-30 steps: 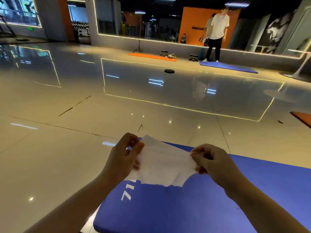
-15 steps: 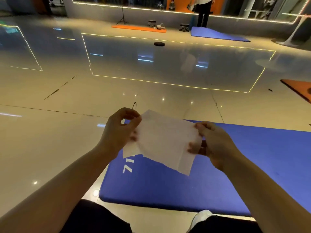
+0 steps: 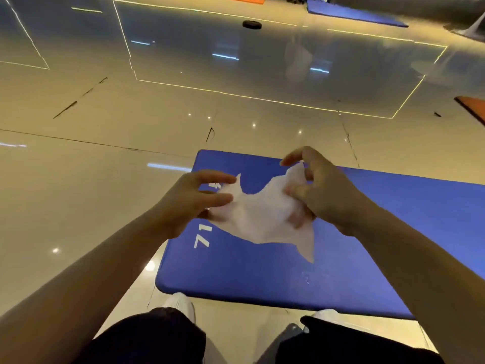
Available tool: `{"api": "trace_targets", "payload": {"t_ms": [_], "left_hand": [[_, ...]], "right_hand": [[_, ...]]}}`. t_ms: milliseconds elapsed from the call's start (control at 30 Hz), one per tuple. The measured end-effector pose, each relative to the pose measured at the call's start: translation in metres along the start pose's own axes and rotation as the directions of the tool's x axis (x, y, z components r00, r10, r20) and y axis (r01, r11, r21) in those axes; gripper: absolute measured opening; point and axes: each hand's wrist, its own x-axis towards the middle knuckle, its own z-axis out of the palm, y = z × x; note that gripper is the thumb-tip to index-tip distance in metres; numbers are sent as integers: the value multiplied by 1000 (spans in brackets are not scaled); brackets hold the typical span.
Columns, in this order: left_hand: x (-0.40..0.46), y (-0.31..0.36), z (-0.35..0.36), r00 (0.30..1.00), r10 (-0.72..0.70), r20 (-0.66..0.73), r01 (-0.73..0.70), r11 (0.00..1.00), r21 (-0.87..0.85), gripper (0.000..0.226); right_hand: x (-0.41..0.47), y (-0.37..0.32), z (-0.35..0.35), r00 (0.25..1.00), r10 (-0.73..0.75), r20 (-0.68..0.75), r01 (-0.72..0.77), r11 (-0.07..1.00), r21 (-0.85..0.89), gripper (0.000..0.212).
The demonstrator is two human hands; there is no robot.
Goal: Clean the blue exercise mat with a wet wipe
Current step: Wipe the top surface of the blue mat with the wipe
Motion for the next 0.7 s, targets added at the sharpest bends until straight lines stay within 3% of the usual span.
{"api": "trace_targets", "payload": {"t_ms": [100, 200, 433, 567, 700], "left_hand": [[14, -39, -13, 993, -85, 83, 88, 995, -35, 57], [35, -84, -25, 991, -122, 49, 119, 992, 46, 73], [68, -193, -38, 950, -247, -192, 235, 968, -83, 51], [66, -233, -45, 906, -301, -297, 265, 951, -156, 47], [61, -266, -67, 894, -325, -309, 342, 940, 2, 40]], "right_hand": [[25, 19, 17, 982, 124, 141, -122, 992, -26, 38], [61, 45, 39, 952, 213, 219, -195, 976, -99, 39], [126, 127, 115, 886, 353, 300, -332, 936, -120, 40], [137, 174, 151, 877, 373, 302, -377, 925, -48, 42], [140, 211, 191, 829, 469, 304, -501, 865, 34, 46]]}}
